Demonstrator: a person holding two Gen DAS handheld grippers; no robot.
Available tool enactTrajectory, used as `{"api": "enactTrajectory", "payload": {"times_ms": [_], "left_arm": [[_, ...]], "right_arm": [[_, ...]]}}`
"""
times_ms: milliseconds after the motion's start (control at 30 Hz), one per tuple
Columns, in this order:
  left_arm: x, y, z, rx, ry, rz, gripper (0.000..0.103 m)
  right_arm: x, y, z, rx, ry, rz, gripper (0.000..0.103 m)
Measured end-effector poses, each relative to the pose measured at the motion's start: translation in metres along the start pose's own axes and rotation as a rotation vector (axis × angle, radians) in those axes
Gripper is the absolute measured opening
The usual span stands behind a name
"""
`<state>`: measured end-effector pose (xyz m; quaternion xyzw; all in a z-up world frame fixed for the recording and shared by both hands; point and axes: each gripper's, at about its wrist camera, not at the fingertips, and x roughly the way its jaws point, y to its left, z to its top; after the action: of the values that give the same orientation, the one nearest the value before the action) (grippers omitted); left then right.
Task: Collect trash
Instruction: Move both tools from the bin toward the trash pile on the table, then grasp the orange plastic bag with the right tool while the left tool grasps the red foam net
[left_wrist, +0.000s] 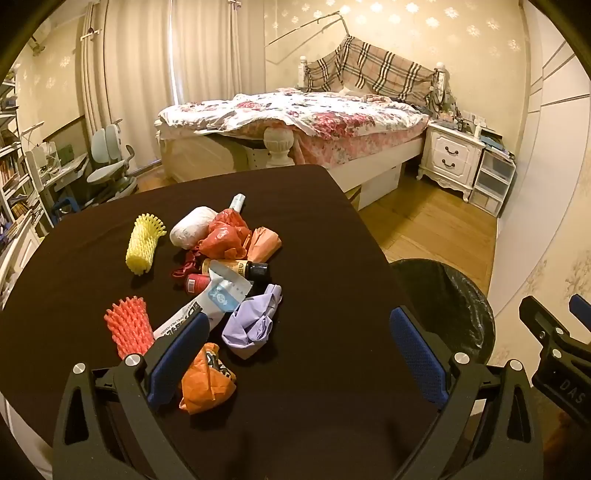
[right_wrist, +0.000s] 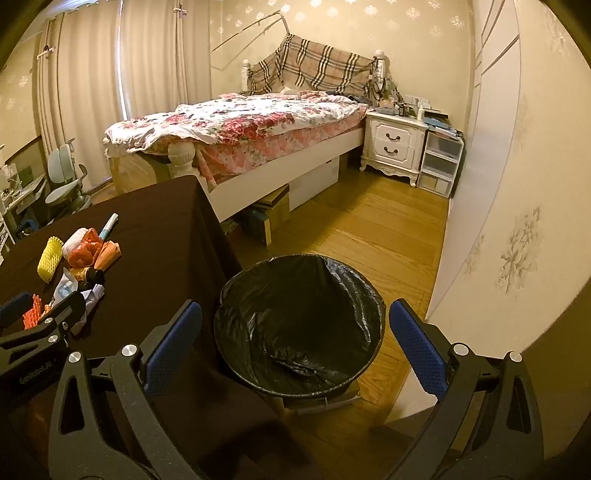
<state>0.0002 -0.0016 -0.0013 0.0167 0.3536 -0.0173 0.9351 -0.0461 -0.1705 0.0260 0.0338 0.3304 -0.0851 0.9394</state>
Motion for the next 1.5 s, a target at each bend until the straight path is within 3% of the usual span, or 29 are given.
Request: {"api": "enactTrajectory", "payload": {"times_ms": [667,800,900,967,1267,1500], "left_arm": [[-0.003,0.028,-0.005,-0.019,0.016,0.020,0.093],[-0.004,0.043,-0.007,-0.034,0.032,0.040,0.091],[-0.005,0.060,-0.009,-0.056,0.044,0.065,0.084],[-0.005,0.076,-0.012,-0.084,0.063,0.080,0.077],[0.005,0.138,-0.026,-0.189,0.114,0.154,0.076],[0.017,0.153,-0.033,-0.220,0.154,0.106,0.076]], "right_arm": [[0.001,0.003,-0.010,-0.017,0.025,0.026,0.099],[0.000,0.018,-0.007,-0.037,0.038,0.057,0.096],[0.002,0.034,-0.006,-0.062,0.053,0.086,0.085],[0.004,0.045,-0.005,-0.081,0.059,0.104,0.085],[0.006,0.093,-0.001,-0.157,0.057,0.171,0.085],[0.009,0.118,-0.002,-0.197,0.077,0.203,0.085]]}}
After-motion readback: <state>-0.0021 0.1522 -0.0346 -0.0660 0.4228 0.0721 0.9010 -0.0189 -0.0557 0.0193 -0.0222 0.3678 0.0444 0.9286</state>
